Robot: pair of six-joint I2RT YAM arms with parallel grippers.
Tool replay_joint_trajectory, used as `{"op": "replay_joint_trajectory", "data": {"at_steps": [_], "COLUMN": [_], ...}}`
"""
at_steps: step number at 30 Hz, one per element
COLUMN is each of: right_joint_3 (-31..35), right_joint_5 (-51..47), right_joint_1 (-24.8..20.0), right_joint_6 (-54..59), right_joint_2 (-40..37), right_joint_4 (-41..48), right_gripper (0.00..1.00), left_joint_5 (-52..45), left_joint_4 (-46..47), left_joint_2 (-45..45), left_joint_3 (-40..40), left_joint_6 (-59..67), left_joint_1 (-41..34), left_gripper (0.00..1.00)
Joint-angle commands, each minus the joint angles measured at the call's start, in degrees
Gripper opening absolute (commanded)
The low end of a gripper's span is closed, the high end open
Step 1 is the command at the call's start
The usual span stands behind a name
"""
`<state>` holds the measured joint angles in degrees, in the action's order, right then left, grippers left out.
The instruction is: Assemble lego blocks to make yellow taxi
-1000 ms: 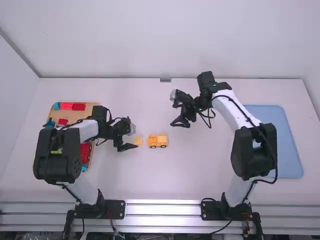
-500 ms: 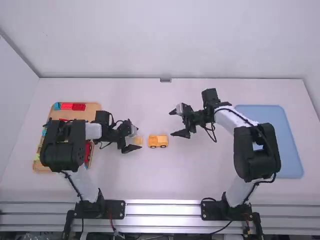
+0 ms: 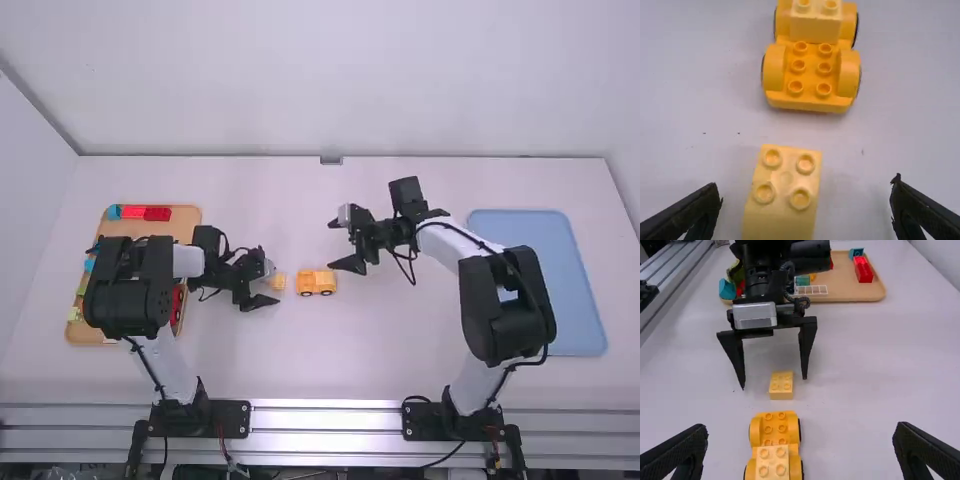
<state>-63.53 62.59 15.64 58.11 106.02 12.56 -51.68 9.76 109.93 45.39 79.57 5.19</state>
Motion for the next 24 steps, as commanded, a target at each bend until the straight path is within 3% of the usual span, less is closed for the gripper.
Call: {"op": "replay_joint_trajectory", "data": {"at_steps": [1,7,24], "right_joint_3": [0.3,0.3,0.3], "right_joint_5": [0.2,0.4,0.6], "right_joint_1": [-0.1,-0.3,-0.2], "right_joint_6": [-1.2,-1.4,-1.3], "right_joint_2": [-0.3,-0.3,-0.3], "right_joint_4": [-0.3,-0.2,-0.4], "right_gripper": [0.99,0.99,0.99], "left_joint_5": [0.1,0.3,-1.9], "left_joint_4": [0.2,0.3,-9.8], "left_joint_2": [0.7,0.7,1.6], "left_joint_3": [0.8,0.8,-3.5], "left_joint_6": [0.9,0.9,-4.3], "left_joint_1": [0.4,0.1,0.1], "left_gripper": [0.8,0.67,0.61]}}
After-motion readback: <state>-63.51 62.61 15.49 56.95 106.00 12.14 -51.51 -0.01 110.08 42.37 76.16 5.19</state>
